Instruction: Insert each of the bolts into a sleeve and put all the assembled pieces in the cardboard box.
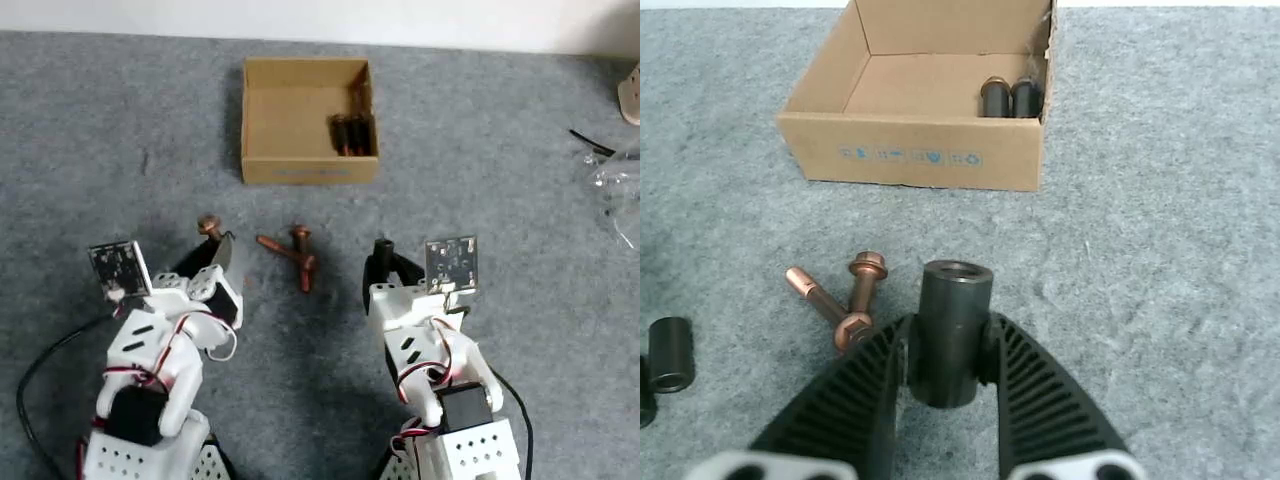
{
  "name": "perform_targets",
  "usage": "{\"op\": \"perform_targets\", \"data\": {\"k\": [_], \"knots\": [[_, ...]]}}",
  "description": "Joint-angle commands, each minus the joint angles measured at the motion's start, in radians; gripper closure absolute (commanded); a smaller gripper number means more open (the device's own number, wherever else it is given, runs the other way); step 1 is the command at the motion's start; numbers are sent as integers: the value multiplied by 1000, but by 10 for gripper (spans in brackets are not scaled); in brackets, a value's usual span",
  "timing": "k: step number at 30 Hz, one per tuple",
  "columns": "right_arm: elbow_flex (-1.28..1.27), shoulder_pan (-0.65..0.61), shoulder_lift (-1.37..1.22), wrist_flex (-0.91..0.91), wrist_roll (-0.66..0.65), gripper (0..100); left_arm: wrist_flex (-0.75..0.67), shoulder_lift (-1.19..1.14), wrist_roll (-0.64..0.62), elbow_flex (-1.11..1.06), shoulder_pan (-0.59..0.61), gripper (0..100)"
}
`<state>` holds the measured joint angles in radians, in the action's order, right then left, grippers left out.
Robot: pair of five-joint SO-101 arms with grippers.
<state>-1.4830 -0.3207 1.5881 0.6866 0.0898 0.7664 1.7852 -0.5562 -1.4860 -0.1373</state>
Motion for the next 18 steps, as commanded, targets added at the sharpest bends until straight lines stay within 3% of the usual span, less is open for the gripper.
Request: {"op": "perform_targets", "data": {"k": [1, 7, 10, 18], "knots": [[5, 5, 21, -45, -14, 994, -98, 31, 18, -30, 8, 995], [-53, 5, 160, -41, -14, 994, -213, 30, 20, -108, 10, 995], [-97, 5, 271, 8, -14, 994, -218, 30, 20, -113, 10, 995], [-105, -18, 252, 25, -15, 994, -218, 30, 20, -111, 7, 995]]}}
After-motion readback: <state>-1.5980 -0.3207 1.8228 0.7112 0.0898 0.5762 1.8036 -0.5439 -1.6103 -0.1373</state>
